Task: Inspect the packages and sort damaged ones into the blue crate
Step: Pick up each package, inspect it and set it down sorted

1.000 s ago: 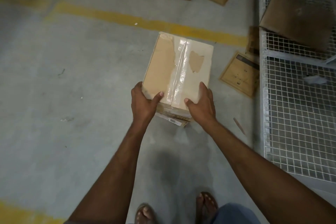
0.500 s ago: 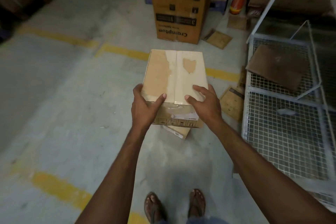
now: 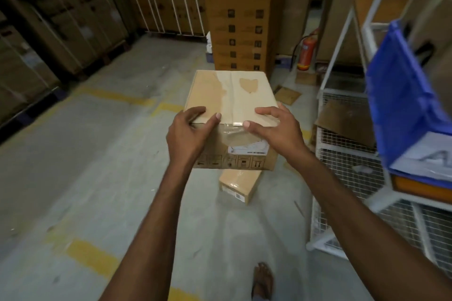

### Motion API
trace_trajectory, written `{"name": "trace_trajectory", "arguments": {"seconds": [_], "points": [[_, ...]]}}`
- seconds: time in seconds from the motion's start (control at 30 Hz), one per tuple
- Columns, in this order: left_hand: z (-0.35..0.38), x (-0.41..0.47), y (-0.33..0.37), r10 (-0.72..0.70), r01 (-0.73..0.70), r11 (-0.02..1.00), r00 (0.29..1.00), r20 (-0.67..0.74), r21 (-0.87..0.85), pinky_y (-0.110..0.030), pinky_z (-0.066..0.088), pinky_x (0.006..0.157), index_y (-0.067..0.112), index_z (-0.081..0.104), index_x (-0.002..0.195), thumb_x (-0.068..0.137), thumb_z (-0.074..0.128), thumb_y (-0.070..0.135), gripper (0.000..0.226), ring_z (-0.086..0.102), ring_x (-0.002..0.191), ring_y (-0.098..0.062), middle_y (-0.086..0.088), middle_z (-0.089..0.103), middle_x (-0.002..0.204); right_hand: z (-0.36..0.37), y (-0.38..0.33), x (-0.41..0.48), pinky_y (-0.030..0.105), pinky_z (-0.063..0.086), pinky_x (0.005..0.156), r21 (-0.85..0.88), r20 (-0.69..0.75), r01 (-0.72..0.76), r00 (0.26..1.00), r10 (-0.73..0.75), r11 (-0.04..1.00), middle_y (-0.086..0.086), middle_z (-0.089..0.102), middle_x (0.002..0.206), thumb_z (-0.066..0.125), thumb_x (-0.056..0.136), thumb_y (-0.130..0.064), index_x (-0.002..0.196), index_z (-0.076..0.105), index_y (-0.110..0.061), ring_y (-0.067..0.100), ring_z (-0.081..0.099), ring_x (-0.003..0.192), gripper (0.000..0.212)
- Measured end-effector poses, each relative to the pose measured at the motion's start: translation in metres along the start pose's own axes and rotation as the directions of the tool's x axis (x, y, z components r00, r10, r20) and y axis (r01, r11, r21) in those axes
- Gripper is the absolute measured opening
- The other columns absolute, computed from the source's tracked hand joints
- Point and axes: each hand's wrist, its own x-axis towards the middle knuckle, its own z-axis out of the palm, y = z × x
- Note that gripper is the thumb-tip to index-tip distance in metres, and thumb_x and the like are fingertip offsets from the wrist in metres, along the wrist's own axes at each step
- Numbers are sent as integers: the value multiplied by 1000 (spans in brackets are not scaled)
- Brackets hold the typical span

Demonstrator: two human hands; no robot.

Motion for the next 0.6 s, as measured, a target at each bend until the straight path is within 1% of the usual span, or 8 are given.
{"name": "trace_trajectory", "arguments": {"seconds": [0.07, 0.13, 0.17, 0.23, 0.3, 0.4, 0.47, 0.6], "points": [[-20, -30, 23, 45, -45, 999, 999, -1, 0, -29, 50, 91, 34, 75, 117, 78, 74, 71, 54, 65, 109, -9, 12, 70, 124, -25, -10, -34, 7, 40, 96, -41, 17, 25, 1000, -24, 999, -12, 44, 143, 98, 64, -40, 121, 73, -33, 6, 45, 131, 63], [-37, -61, 43, 84, -84, 996, 996, 7, -22, -31, 52, 90, 36, 74, 118, 75, 76, 72, 56, 63, 105, -8, 11, 69, 125, -50, -18, -65, 21, 37, 112, -103, 29, 55, 998, -52, 993, -3, 33, 164, 100, 60, -29, 124, 71, -38, 12, 37, 146, 71], [-44, -77, 52, 103, -102, 994, 995, 17, -31, -32, 52, 90, 36, 73, 119, 73, 79, 71, 58, 61, 105, -8, 10, 68, 126, -62, -22, -81, 25, 33, 115, -122, 38, 70, 997, -66, 990, 0, 27, 168, 100, 60, -24, 125, 70, -40, 13, 33, 150, 74], [-57, -105, 67, 138, -137, 990, 988, 63, -29, -33, 52, 91, 36, 71, 123, 68, 85, 66, 64, 59, 109, -9, 8, 65, 130, -85, -32, -109, 21, 28, 112, -152, 59, 84, 995, -76, 985, 1, 21, 171, 99, 61, -19, 128, 68, -41, 10, 32, 149, 77], [-66, -129, 80, 179, -178, 984, 978, 105, -19, -35, 52, 93, 36, 70, 126, 65, 90, 59, 69, 59, 116, -13, 7, 64, 132, -109, -35, -133, 20, 28, 110, -175, 51, 99, 995, -91, 980, -1, 21, 171, 99, 61, -19, 129, 68, -42, 6, 33, 146, 78], [-69, -169, 98, 199, -199, 980, 975, 100, -7, -33, 52, 90, 36, 72, 126, 63, 94, 54, 69, 62, 116, -14, 8, 67, 128, -140, -35, -166, 26, 29, 114, -225, 36, 104, 995, -98, 969, -2, 25, 170, 99, 61, -23, 126, 69, -43, 16, 33, 149, 74], [-67, -199, 111, 204, -205, 979, 976, 78, 5, -32, 53, 88, 36, 74, 123, 61, 93, 55, 68, 63, 113, -13, 9, 70, 125, -160, -32, -184, 34, 30, 118, -242, 31, 85, 996, -80, 967, 0, 26, 170, 100, 60, -25, 124, 70, -44, 21, 31, 153, 73], [-65, -259, 144, 209, -210, 978, 977, 31, 23, -31, 52, 85, 39, 73, 124, 61, 91, 61, 69, 64, 111, -12, 9, 71, 124, -210, -30, -226, 35, 30, 117, -229, 51, 134, 991, -126, 964, 1, 26, 170, 99, 61, -24, 128, 69, -44, 21, 30, 153, 75]]}}
